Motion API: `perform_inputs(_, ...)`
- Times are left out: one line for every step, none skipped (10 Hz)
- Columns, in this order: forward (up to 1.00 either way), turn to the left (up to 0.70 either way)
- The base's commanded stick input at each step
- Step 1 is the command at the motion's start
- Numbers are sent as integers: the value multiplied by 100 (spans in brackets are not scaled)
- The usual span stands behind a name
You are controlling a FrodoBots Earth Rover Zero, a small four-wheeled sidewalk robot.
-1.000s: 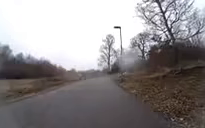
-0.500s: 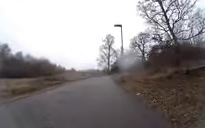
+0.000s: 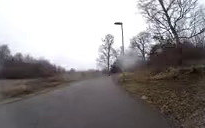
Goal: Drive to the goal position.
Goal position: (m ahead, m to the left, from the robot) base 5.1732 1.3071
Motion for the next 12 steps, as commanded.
perform_inputs(70,0)
perform_inputs(70,0)
perform_inputs(70,0)
perform_inputs(70,0)
perform_inputs(70,0)
perform_inputs(70,0)
perform_inputs(70,0)
perform_inputs(70,0)
perform_inputs(70,0)
perform_inputs(70,0)
perform_inputs(70,0)
perform_inputs(70,0)
